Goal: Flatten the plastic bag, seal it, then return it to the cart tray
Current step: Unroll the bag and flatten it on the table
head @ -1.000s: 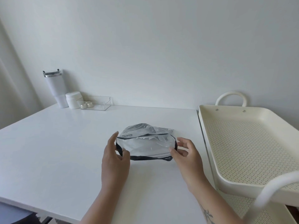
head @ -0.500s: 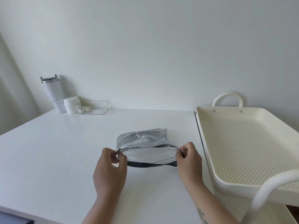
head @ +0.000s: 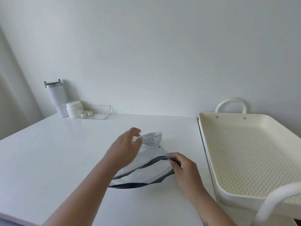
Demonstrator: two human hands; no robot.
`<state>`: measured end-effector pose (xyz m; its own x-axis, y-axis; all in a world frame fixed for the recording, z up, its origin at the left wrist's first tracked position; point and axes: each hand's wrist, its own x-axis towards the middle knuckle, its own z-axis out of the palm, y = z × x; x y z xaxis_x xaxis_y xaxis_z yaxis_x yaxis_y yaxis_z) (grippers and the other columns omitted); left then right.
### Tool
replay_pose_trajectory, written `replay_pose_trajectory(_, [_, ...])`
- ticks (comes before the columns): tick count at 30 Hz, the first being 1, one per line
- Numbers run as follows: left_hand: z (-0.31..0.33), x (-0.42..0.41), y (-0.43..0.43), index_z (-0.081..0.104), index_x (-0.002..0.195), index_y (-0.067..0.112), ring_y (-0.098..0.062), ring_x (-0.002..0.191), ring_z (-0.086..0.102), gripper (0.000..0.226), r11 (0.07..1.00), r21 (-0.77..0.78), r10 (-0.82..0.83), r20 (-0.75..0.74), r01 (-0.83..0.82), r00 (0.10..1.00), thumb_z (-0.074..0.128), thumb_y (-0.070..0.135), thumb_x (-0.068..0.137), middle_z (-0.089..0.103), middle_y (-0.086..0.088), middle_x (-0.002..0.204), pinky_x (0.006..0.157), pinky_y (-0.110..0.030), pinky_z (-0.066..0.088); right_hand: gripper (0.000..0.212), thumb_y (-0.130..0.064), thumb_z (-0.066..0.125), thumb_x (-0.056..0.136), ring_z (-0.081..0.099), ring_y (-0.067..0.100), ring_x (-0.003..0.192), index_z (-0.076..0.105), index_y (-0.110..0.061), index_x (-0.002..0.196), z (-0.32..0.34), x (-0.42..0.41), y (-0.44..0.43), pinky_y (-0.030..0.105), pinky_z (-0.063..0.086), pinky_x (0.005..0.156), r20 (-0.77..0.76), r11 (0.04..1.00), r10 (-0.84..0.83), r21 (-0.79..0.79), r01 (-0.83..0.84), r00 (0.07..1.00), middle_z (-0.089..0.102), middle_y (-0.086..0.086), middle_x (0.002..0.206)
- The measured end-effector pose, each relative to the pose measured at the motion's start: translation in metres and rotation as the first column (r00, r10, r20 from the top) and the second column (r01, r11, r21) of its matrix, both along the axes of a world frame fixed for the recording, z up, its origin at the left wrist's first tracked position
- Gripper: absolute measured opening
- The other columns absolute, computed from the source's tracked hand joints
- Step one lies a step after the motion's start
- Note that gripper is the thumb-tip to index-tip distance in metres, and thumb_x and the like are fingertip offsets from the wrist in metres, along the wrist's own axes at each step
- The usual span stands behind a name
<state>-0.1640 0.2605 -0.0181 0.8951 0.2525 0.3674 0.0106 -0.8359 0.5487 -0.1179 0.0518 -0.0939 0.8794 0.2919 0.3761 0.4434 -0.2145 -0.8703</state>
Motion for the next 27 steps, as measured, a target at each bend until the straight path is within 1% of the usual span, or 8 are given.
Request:
replay_pose_trajectory(3, [-0.014, 0.033, -0.01, 0.04, 0.142, 0.03, -0.015, 0.139, 0.03, 0.043, 0.962, 0.201, -0.123, -0.289, 0.185, 0.95, 0.039, 0.033, 0.099, 0.038, 0.008, 0.152, 0.114, -0.033, 0.02, 0.025, -0.009, 0.062, 0.091, 0.065, -0.003, 0.088, 0.073, -0.03, 0.099, -0.002, 0.0, -0.001, 0.014, 0.049, 0.074, -0.015, 0.998, 0.018, -0.054, -0.018, 1.0, 0.073, -0.021, 0.09])
replay_pose_trajectory(7, [-0.033, 0.052, -0.004, 0.027, 0.147, 0.037, -0.017, 0.144, 0.017, 0.05, 0.948, 0.227, -0.073, -0.525, 0.222, 0.848, 0.029, 0.039, 0.098, 0.023, 0.009, 0.158, 0.116, -0.039, 0.011, 0.02, -0.015, 0.063, 0.091, 0.058, -0.017, 0.093, 0.072, -0.025, 0.107, -0.004, 0.001, -0.002, -0.001, 0.039, 0.075, -0.017, 0.995, -0.054, -0.085, 0.052, 0.998, 0.067, -0.026, 0.093])
replay_pose_trajectory(10, [-0.047, 0.054, -0.003, 0.014, 0.148, 0.046, -0.019, 0.147, 0.001, 0.052, 0.927, 0.312, 0.035, -0.622, 0.207, 0.782, 0.02, 0.053, 0.096, 0.009, 0.016, 0.16, 0.116, -0.049, 0.0, 0.023, -0.013, 0.062, 0.091, 0.06, -0.014, 0.093, 0.071, -0.023, 0.11, -0.004, 0.001, -0.003, -0.003, 0.038, 0.075, -0.029, 0.994, -0.071, -0.089, 0.068, 0.997, 0.069, -0.023, 0.097])
replay_pose_trajectory(14, [-0.052, 0.06, -0.003, 0.01, 0.148, 0.047, -0.019, 0.147, -0.007, 0.058, 0.911, 0.38, 0.123, -0.617, 0.157, 0.777, 0.014, 0.064, 0.092, 0.002, 0.017, 0.16, 0.115, -0.051, -0.005, 0.03, -0.01, 0.058, 0.093, 0.06, -0.004, 0.093, 0.066, -0.018, 0.12, -0.004, -0.001, -0.009, -0.004, 0.037, 0.072, -0.058, 0.987, -0.109, -0.127, 0.101, 0.992, 0.07, -0.007, 0.111])
replay_pose_trajectory(17, [-0.055, 0.063, 0.0, 0.009, 0.147, 0.049, -0.02, 0.146, -0.011, 0.062, 0.904, 0.407, 0.16, -0.607, 0.131, 0.778, 0.012, 0.07, 0.088, 0.0, 0.02, 0.159, 0.116, -0.051, -0.007, 0.036, -0.004, 0.052, 0.093, 0.057, -0.013, 0.068, 0.065, -0.02, 0.122, -0.005, -0.003, -0.013, 0.0, 0.04, 0.061, -0.092, 0.985, -0.117, -0.139, 0.104, 0.989, 0.072, -0.006, 0.105])
replay_pose_trajectory(20, [-0.058, 0.066, 0.004, 0.007, 0.146, 0.052, -0.019, 0.146, -0.012, 0.062, 0.902, 0.414, 0.167, -0.598, 0.125, 0.784, 0.011, 0.071, 0.087, -0.001, 0.02, 0.159, 0.115, -0.051, -0.008, 0.043, 0.0, 0.046, 0.089, 0.055, -0.01, 0.058, 0.066, -0.022, 0.121, -0.005, -0.004, -0.013, 0.005, 0.039, 0.053, -0.104, 0.983, -0.103, -0.159, 0.086, 0.989, 0.073, -0.006, 0.101])
replay_pose_trajectory(22, [-0.056, 0.068, 0.007, 0.008, 0.146, 0.051, -0.02, 0.146, -0.01, 0.06, 0.908, 0.399, 0.143, -0.585, 0.129, 0.799, 0.014, 0.069, 0.089, -0.001, 0.018, 0.16, 0.116, -0.051, -0.006, 0.043, 0.0, 0.047, 0.09, 0.055, -0.009, 0.059, 0.066, -0.023, 0.12, -0.004, -0.004, -0.012, 0.006, 0.039, 0.055, -0.119, 0.986, -0.084, -0.153, 0.065, 0.989, 0.072, -0.008, 0.1])
replay_pose_trajectory(27, [-0.053, 0.052, 0.017, 0.012, 0.146, 0.049, -0.019, 0.147, -0.001, 0.057, 0.886, 0.441, 0.084, -0.461, 0.145, 0.883, 0.024, 0.062, 0.093, 0.003, 0.016, 0.16, 0.115, -0.053, -0.002, 0.039, -0.005, 0.05, 0.093, 0.063, 0.0, 0.084, 0.06, -0.03, 0.121, -0.002, -0.004, -0.012, 0.012, 0.044, 0.069, -0.171, 0.993, -0.026, -0.117, 0.006, 0.985, 0.071, -0.012, 0.107])
